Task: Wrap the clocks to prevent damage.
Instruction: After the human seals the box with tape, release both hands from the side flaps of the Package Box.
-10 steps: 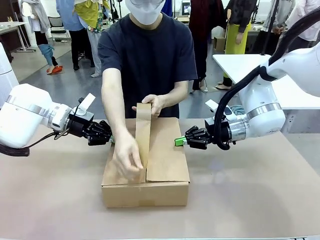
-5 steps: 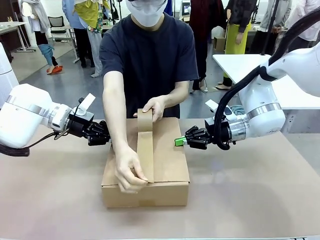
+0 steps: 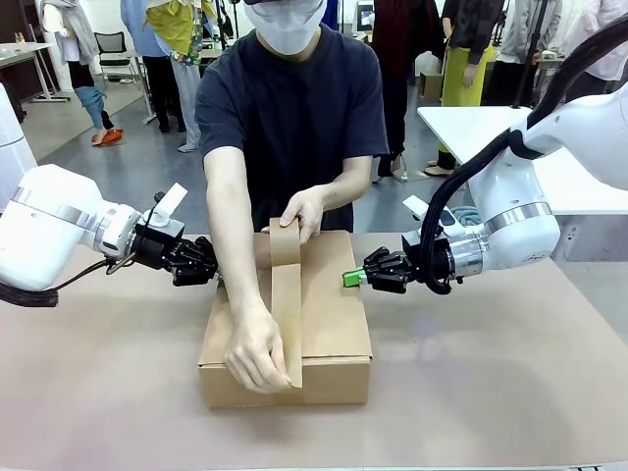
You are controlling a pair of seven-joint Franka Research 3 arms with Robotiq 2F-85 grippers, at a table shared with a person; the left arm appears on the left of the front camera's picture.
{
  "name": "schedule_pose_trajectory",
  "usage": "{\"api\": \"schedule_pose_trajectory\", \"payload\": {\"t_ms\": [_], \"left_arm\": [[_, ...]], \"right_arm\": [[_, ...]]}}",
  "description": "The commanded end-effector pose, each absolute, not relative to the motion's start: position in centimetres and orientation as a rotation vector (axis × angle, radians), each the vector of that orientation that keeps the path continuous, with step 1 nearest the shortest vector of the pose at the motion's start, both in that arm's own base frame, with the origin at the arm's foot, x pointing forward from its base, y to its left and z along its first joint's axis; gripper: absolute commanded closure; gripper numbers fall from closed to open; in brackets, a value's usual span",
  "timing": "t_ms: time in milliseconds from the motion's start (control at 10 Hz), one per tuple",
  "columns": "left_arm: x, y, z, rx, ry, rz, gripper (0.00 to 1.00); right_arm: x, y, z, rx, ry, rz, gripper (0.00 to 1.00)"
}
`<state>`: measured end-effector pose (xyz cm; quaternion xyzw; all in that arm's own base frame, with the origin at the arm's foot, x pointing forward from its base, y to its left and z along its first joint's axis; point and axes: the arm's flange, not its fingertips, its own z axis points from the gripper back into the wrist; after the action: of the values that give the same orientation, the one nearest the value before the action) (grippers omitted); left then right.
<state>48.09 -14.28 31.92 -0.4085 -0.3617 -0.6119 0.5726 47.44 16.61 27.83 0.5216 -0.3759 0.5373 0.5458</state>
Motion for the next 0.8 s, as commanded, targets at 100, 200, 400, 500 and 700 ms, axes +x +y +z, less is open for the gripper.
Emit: {"api": "schedule_pose_trajectory", "payload": {"t_ms": [100,200,400,500,700], "left_arm": [[48.17,-14.25,31.54,-0.953,-0.844,-1.432,1.0],[48.17,-14.25,31.54,-0.953,-0.844,-1.432,1.0],[48.17,-14.25,31.54,-0.953,-0.844,-1.432,1.0],[48.17,-14.25,31.54,-0.953,-0.844,-1.432,1.0],[48.17,-14.25,31.54,-0.953,-0.844,-1.432,1.0]], "right_arm": [[47.3,16.71,27.65,1.225,-0.886,1.265,0.99],[47.3,16.71,27.65,1.225,-0.886,1.265,0.99],[47.3,16.71,27.65,1.225,-0.886,1.265,0.99],[47.3,16.71,27.65,1.225,-0.886,1.265,0.99],[47.3,16.71,27.65,1.225,-0.886,1.265,0.99]]}}
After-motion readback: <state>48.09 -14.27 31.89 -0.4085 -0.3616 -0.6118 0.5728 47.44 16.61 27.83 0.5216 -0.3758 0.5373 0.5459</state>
